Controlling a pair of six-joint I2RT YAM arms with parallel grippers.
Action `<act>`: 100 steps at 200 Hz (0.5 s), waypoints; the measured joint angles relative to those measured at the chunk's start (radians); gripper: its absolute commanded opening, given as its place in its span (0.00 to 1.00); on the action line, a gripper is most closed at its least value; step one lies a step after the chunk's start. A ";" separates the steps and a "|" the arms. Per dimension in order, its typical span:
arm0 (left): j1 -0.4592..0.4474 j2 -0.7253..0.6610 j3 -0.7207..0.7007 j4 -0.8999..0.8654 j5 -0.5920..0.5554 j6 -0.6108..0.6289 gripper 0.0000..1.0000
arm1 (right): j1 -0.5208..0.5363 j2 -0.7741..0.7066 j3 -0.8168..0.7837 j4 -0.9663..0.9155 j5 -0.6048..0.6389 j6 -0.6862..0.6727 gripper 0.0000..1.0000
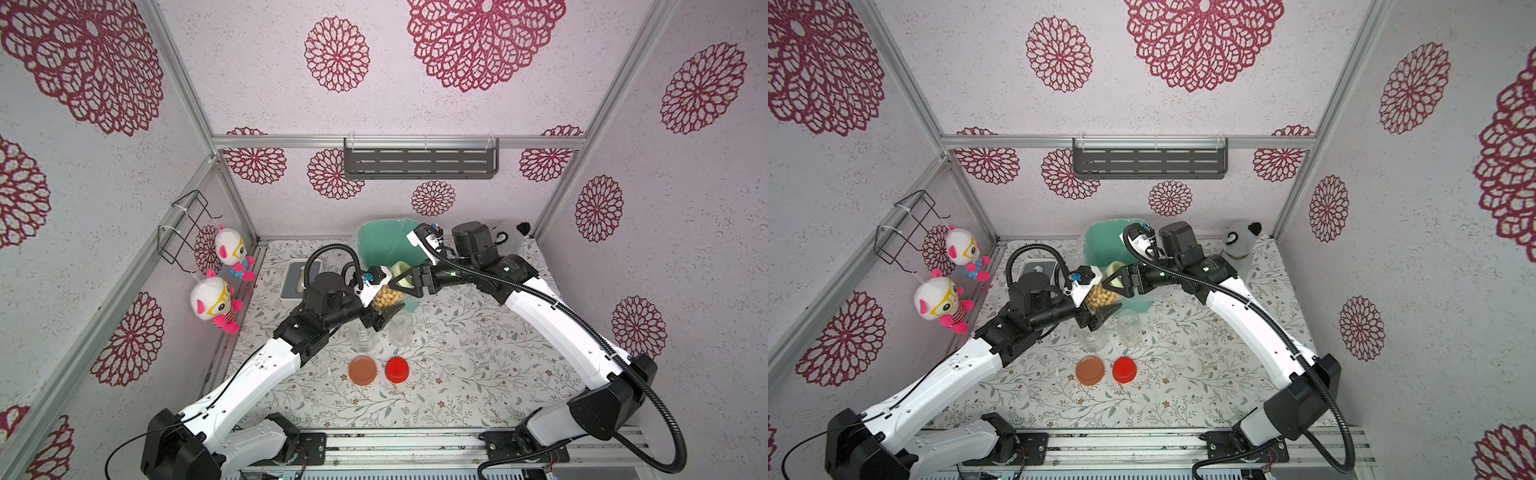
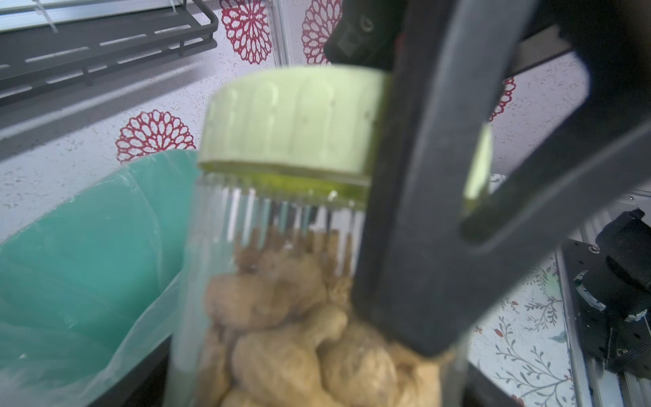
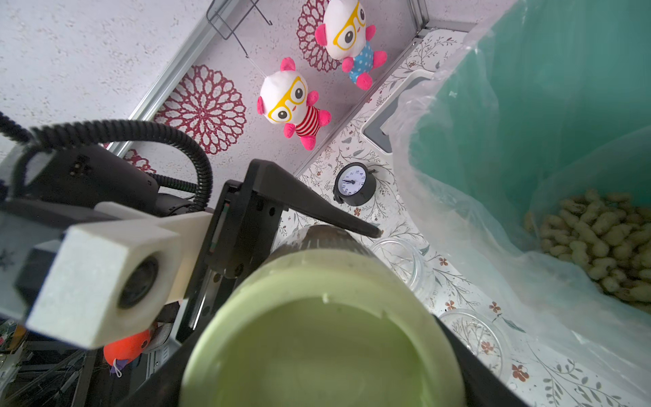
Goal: Empty moldy peanuts from jars
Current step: Pick up the jar from the center of the board.
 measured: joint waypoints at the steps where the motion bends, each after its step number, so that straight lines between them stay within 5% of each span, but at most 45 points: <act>1: 0.000 0.000 0.000 0.000 0.000 0.000 0.89 | 0.000 0.000 0.000 0.000 0.000 0.000 0.00; 56: -0.003 0.011 0.000 0.002 0.009 0.003 0.75 | -0.001 0.005 0.000 0.002 -0.001 -0.007 0.00; 100: -0.003 0.013 0.000 0.005 0.012 0.002 0.51 | -0.002 0.006 -0.003 0.005 -0.001 -0.007 0.00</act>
